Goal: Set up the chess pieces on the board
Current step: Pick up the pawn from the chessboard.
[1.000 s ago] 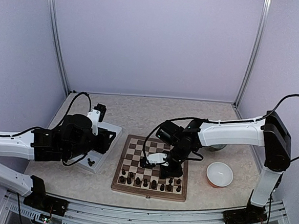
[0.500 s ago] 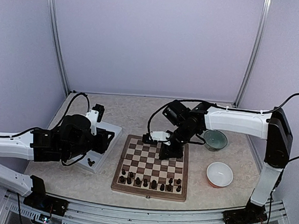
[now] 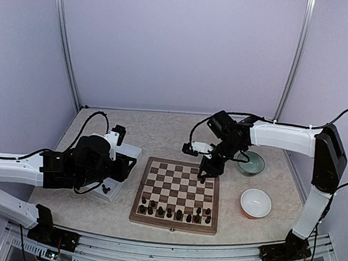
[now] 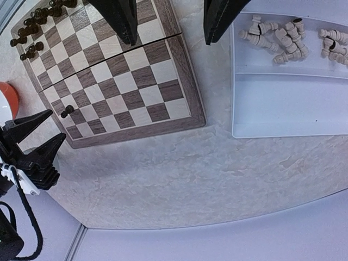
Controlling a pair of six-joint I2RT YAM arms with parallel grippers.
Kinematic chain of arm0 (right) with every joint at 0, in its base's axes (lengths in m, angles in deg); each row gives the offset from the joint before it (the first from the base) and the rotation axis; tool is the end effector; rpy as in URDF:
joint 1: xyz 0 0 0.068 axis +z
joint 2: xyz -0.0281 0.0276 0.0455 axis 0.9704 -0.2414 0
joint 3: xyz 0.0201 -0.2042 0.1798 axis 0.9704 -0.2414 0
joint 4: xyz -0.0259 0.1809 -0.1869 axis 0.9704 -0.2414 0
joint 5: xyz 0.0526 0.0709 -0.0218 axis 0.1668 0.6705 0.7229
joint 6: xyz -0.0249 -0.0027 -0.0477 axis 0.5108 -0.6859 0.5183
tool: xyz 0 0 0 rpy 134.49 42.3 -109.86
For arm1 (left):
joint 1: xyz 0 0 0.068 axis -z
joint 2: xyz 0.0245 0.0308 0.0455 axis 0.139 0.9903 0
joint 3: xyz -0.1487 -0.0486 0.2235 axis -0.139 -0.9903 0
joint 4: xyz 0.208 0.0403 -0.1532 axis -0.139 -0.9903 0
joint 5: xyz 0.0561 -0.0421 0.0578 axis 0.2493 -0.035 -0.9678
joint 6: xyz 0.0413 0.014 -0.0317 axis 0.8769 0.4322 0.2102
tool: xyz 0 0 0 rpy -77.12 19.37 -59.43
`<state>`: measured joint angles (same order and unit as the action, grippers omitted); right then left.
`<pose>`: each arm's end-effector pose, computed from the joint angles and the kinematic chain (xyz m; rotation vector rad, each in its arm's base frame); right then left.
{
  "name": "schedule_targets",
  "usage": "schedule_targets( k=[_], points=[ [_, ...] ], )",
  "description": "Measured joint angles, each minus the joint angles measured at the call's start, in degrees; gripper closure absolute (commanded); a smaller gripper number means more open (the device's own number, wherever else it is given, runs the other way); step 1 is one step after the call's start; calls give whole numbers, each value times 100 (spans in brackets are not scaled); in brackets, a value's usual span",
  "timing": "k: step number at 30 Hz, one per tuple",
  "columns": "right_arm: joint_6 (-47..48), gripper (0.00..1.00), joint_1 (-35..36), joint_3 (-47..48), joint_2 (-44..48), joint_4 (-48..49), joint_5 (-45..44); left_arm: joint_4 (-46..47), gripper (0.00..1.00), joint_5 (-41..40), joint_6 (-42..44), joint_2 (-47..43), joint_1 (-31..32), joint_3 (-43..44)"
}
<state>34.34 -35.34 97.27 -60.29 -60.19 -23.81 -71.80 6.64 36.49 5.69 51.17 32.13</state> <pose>0.2739 0.2497 0.2238 -1.6245 2.2018 0.4797 0.1373 -0.1985 0.2477 0.3287 2.0466 -0.4259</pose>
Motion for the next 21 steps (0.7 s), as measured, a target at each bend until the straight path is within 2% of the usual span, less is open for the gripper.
schedule_targets(
  k=[8, 17, 21],
  points=[
    [-103, 56, -39, -76, -164, 35, -251, 2, 57, 146, -28, 101, 0, 0],
    [-127, 70, -63, -79, -426, 37, -299, 7, 58, 249, -90, 162, 0, 0],
    [-142, 72, -66, -79, -492, 37, -319, 9, 57, 256, -101, 208, 0, 0]
  ],
)
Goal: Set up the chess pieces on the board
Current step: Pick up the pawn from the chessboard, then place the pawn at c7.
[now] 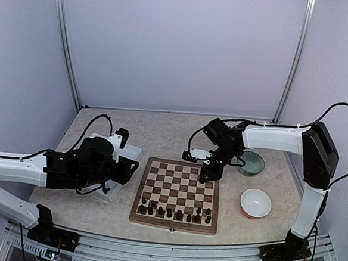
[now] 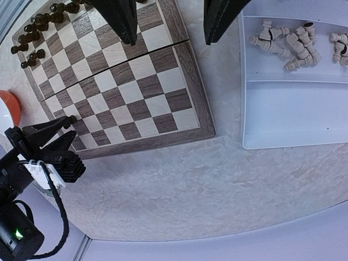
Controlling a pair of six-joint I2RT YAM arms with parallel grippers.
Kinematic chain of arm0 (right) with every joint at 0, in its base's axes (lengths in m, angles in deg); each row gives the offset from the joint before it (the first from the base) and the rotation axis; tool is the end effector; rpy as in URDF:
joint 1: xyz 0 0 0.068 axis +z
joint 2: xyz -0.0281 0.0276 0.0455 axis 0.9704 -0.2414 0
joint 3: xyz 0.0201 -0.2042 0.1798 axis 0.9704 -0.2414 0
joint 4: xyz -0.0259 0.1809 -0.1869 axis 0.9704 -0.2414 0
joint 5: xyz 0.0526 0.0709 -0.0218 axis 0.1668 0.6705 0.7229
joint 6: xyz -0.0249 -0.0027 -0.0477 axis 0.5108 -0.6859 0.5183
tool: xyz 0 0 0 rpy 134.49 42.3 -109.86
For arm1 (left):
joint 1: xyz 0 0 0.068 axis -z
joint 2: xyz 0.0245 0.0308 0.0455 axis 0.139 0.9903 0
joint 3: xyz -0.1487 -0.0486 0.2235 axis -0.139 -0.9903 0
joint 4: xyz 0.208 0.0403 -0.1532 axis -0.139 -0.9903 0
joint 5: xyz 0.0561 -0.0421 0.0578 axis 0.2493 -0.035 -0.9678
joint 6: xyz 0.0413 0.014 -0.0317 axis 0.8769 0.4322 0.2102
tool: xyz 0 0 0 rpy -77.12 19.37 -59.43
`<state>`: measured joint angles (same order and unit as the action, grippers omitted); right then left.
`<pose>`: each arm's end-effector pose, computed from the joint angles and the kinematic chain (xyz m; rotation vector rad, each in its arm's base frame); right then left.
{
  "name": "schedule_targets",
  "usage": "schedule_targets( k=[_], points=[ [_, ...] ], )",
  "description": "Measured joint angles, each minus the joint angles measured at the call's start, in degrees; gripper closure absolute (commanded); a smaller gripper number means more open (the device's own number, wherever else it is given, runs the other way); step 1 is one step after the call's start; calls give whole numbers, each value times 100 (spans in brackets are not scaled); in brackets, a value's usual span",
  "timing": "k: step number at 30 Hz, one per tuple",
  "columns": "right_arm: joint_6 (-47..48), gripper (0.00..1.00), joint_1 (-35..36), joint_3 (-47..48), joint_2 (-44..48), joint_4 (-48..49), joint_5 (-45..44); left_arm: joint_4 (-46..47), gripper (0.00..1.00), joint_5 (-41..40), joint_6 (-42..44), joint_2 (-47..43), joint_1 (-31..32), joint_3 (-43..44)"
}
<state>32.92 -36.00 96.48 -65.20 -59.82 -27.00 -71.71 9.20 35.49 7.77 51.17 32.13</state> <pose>0.2830 0.2493 0.1893 -1.6142 2.3310 0.4055 0.1388 -0.2039 0.2394 0.3554 2.0896 -0.4508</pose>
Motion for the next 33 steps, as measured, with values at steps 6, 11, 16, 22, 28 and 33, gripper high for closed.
schedule_targets(
  k=[6, 11, 16, 22, 28, 33],
  points=[
    [-2, 85, 0, 0, -101, 0, -70, 35, 58, 44, -4, 79, 0, 0],
    [20, 92, 2, -2, -122, -17, -24, 39, 58, 98, -7, 96, 0, 0],
    [140, 93, 153, -103, 55, -68, 122, 39, 58, 103, -4, 96, 0, 0],
    [343, 93, 737, -184, 420, -249, 439, 39, 58, 101, 0, 136, 0, 2],
    [503, 93, 1086, -389, 463, -437, 793, 35, 58, 101, 0, 179, 0, 4],
    [533, 92, 1213, -417, 452, -514, 892, 24, 58, 94, -4, 155, 0, 4]
  ],
)
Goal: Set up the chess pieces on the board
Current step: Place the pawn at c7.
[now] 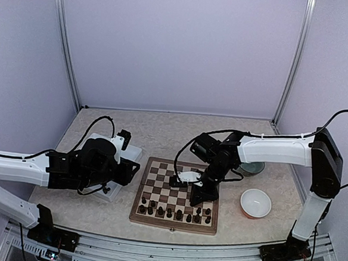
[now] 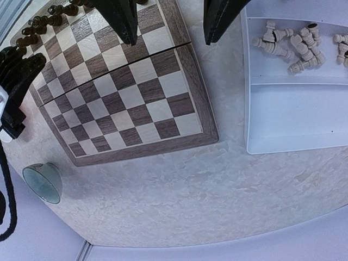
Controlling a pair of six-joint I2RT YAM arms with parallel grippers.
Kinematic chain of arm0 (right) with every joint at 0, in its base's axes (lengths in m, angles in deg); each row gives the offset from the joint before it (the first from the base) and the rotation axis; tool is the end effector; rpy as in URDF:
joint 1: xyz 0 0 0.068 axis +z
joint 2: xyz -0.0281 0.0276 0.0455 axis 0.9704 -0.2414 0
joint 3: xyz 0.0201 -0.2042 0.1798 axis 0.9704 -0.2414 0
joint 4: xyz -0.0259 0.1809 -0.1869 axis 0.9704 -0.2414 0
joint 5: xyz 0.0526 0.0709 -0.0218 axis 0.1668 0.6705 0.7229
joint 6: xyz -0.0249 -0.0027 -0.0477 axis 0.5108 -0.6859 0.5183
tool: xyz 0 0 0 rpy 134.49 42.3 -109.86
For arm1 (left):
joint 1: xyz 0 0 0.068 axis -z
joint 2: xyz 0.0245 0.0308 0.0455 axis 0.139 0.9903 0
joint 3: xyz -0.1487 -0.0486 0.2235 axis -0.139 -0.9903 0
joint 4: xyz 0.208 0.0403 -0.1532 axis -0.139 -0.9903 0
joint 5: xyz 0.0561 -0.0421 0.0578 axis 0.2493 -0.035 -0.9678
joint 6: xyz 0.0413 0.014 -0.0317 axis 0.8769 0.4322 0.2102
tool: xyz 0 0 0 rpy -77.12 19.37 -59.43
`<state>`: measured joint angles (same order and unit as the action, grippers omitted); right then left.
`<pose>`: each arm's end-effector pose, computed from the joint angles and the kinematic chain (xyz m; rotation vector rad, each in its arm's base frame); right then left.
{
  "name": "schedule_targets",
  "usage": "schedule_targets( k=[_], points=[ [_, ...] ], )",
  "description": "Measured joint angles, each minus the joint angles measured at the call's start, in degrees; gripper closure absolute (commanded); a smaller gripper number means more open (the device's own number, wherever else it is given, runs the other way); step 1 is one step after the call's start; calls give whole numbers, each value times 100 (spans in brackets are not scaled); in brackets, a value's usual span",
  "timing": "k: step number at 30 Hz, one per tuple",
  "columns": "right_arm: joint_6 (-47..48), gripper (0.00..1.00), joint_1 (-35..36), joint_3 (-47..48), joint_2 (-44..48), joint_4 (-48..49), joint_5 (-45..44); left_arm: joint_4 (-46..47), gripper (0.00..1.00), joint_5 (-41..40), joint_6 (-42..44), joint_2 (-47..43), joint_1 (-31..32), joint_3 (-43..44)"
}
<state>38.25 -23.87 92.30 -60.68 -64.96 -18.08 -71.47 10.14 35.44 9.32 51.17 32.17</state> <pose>0.2025 0.2837 0.1958 -2.0159 2.1137 0.6503 0.1403 -0.2075 0.2337 0.3745 2.1113 -0.4496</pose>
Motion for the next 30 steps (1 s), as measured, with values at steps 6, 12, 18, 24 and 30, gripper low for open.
schedule_targets(
  k=[6, 12, 18, 24, 30],
  points=[
    [37, 92, 149, 22, -197, -33, 74, -31, 58, -42, -13, -94, 0, 0],
    [52, 92, 247, 87, -345, -63, 74, -31, 58, -105, -17, -140, 0, 0],
    [52, 92, 256, 184, -424, -85, 66, -28, 58, -109, -22, -146, 0, -20],
    [52, 90, 286, 234, -525, -116, 72, -28, 58, -109, -22, -160, 0, -79],
    [46, 82, 339, 273, -562, -114, 66, -28, 58, -111, -24, -170, 0, -94]
  ],
)
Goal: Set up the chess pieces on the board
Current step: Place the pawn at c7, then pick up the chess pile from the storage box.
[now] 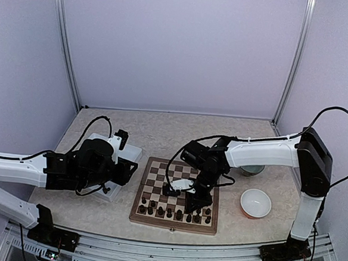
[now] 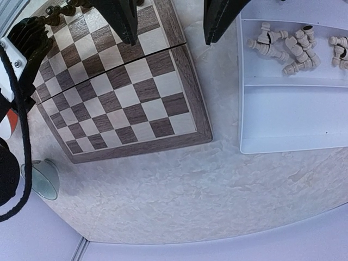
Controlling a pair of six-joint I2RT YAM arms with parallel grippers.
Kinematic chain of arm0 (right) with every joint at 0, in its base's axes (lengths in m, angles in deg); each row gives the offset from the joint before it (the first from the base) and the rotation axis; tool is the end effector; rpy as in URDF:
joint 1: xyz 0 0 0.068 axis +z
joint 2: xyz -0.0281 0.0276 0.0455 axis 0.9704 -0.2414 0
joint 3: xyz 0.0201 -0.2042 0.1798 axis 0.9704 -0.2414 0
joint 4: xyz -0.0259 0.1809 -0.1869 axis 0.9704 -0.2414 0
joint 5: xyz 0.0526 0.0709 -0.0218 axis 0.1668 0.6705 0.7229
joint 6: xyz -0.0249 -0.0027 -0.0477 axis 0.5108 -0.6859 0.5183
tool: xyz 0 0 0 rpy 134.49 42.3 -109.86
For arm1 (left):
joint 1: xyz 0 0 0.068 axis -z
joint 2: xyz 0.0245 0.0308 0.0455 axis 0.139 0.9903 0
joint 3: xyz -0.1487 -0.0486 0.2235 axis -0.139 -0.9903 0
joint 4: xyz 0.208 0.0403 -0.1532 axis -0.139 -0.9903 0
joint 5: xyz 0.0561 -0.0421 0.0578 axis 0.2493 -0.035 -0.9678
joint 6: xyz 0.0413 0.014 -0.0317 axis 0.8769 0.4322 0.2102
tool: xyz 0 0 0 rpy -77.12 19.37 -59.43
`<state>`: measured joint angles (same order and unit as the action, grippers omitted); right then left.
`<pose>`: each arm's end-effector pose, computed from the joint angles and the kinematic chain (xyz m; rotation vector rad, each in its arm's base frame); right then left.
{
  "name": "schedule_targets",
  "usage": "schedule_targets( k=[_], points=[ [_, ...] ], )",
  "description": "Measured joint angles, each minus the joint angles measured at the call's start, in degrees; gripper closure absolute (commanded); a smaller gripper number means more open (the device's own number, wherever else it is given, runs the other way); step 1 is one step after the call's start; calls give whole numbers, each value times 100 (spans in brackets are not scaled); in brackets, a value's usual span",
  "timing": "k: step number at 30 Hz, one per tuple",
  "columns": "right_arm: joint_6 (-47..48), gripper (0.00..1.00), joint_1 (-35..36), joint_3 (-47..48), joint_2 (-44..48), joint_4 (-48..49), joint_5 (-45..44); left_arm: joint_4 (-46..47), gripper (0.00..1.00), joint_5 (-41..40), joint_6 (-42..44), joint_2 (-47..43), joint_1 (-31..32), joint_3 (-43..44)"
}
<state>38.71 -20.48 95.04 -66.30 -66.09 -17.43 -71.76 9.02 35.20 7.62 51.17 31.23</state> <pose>0.1928 0.3066 0.1751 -2.1274 2.1142 0.6701 0.1377 -0.2019 0.2347 0.3540 2.1004 -0.4405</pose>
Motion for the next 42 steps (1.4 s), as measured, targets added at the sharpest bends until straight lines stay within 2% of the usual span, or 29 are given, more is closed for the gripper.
schedule_targets(
  k=[12, 21, 25, 29, 36, 42],
  points=[
    [17, 65, 20, 0, -9, -7, -101, -2, 58, -2, -22, -31, 0, -2],
    [31, 62, -37, 278, 162, -168, -31, -118, 58, -7, -46, -31, 0, -2],
    [59, 61, -188, 452, 393, -234, 114, -492, 58, -11, -271, -26, 0, 13],
    [81, 61, -579, 527, 726, -310, 236, -1335, 58, 39, -791, 114, -72, 240],
    [68, 60, -1421, 551, 1279, -330, 535, -2581, 59, 680, -1720, 669, -890, 424],
    [48, 60, -1749, 400, 1521, -249, 776, -2962, 61, 1215, -2022, 732, -2057, 299]
  ],
)
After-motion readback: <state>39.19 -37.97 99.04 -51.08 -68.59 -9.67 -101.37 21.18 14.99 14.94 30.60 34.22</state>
